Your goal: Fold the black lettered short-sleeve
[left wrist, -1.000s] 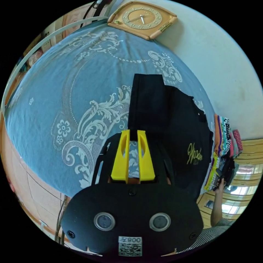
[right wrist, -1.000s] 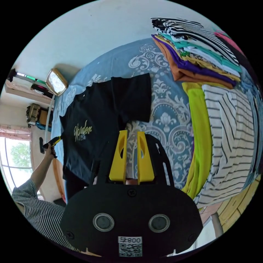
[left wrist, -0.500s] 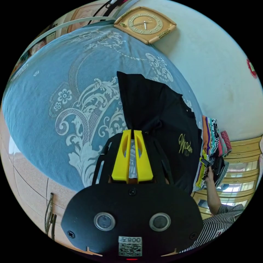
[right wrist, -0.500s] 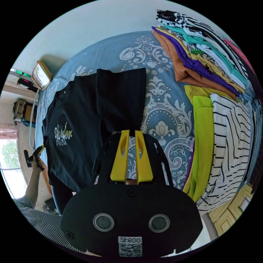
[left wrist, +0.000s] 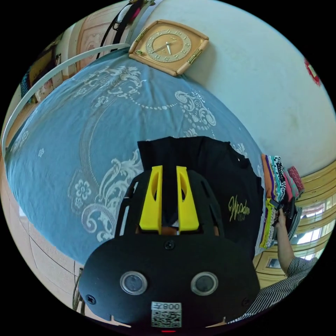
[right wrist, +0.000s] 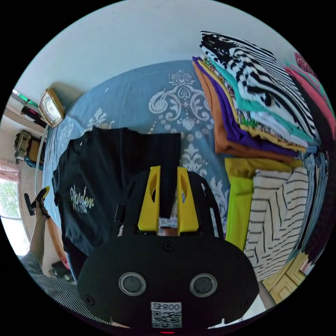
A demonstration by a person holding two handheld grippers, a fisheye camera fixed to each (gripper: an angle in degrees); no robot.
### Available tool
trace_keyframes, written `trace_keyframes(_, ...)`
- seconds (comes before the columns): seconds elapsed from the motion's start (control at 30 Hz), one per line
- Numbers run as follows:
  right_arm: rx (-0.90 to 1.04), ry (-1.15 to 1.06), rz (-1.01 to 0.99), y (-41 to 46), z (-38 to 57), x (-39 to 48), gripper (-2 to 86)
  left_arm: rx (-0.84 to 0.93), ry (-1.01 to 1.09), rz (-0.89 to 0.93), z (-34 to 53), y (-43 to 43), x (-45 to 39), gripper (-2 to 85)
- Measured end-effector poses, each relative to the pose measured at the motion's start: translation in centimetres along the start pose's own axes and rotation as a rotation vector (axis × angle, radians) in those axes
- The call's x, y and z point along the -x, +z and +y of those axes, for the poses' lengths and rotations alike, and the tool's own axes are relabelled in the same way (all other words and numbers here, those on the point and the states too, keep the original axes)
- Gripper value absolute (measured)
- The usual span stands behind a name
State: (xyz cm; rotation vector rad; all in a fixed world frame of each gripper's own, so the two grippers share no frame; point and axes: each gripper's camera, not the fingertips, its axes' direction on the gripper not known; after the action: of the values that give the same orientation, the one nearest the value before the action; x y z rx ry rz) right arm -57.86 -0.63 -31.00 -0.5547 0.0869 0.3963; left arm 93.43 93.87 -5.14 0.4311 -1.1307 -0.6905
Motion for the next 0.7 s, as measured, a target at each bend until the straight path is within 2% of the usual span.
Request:
trace_keyframes(0.23,0.047,0.053,0.058,3.3,-6.0,-0.1,8.1,0.054,-0.058,-0.093,-7.6,6.1,-1.8,4.4)
trace_keyframes(0.3,0.052,0.057,0.068,4.3,-6.4,0.0,7.4,0.025,-0.037,-0.13,-7.9,6.4,-2.7,2.9)
trace_keyframes(0.43,0.053,0.038,0.06,4.2,-6.5,-0.2,2.2,0.043,-0.014,-0.092,-9.6,6.3,-3.2,0.9)
trace_keyframes(0.57,0.025,0.064,0.067,3.2,-6.1,-1.6,0.5,-0.007,-0.003,-0.086,-11.0,5.1,-4.2,0.4)
trace_keyframes(0.7,0.041,0.155,0.002,4.3,-5.5,-3.4,0.3,0.051,0.015,-0.118,-13.0,6.8,-5.9,0.4)
